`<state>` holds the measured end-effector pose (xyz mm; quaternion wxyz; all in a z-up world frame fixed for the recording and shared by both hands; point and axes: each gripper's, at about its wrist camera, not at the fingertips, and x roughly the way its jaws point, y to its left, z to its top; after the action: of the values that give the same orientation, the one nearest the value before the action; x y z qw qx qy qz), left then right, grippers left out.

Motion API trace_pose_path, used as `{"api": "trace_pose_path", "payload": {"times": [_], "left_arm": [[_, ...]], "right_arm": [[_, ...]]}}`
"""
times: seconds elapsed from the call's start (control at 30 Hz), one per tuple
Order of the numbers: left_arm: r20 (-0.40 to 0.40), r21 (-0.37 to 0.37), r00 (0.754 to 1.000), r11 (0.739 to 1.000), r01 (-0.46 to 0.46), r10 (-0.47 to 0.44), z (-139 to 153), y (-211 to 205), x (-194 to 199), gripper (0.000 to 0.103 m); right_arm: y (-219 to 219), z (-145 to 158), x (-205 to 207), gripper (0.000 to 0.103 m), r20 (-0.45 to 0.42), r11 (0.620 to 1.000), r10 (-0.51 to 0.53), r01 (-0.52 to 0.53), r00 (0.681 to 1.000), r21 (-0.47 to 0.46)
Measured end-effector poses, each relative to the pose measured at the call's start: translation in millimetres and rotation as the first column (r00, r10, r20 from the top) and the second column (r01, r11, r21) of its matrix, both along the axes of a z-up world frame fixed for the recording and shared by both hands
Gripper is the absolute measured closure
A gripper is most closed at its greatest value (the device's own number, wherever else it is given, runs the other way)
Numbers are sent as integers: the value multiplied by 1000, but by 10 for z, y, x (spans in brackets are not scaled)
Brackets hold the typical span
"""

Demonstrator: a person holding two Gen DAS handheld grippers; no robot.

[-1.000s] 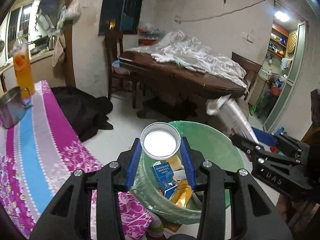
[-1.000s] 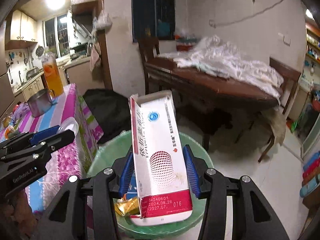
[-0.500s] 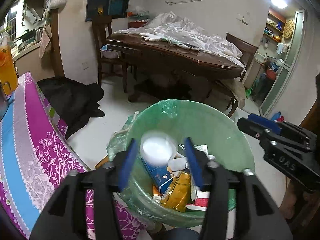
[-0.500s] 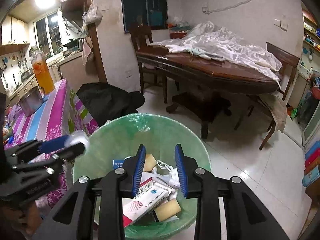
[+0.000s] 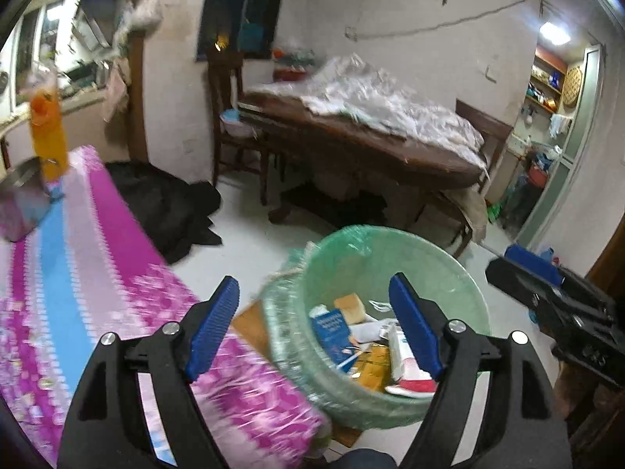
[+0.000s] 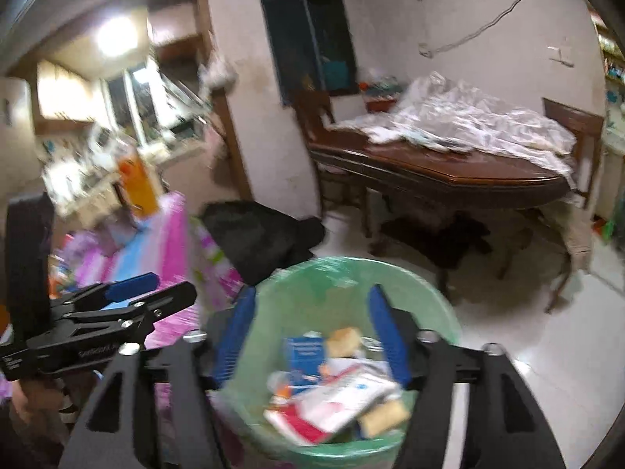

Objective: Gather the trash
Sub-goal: 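Open both tools to drop the lid and medicine box into the bin, then return both tools to the table over the remaining trash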

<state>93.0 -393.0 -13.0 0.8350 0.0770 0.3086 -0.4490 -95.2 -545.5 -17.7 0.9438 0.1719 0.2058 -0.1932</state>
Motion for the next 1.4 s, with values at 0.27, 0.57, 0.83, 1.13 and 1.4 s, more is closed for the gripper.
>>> {"api": "trace_pose_path", "payload": {"times": [0.27, 0.57, 0.83, 1.13, 1.4], "left_arm": [[102, -92, 985, 988, -127, 136, 431, 1048, -106, 19], [128, -158, 928, 931, -329, 350, 726, 2169, -5, 17], [128, -161, 875, 880, -447, 467, 787, 2839, 177, 17], [24, -71, 737, 736, -673, 676, 436, 4041, 962, 15], [-48, 62, 695, 696, -715, 718, -25, 4476, 1804, 15]], "right_arm": [[719, 144, 93, 11, 313, 914, 346, -394, 884, 102], [1332, 112, 535, 9, 532, 622, 527, -727, 663, 290], [1918, 252, 1020, 9, 497, 558, 613, -782, 615, 278], [2945, 476, 1609, 8, 85, 815, 578, -569, 811, -108], [3408, 274, 2241, 8, -10, 782, 614, -611, 789, -127]]}}
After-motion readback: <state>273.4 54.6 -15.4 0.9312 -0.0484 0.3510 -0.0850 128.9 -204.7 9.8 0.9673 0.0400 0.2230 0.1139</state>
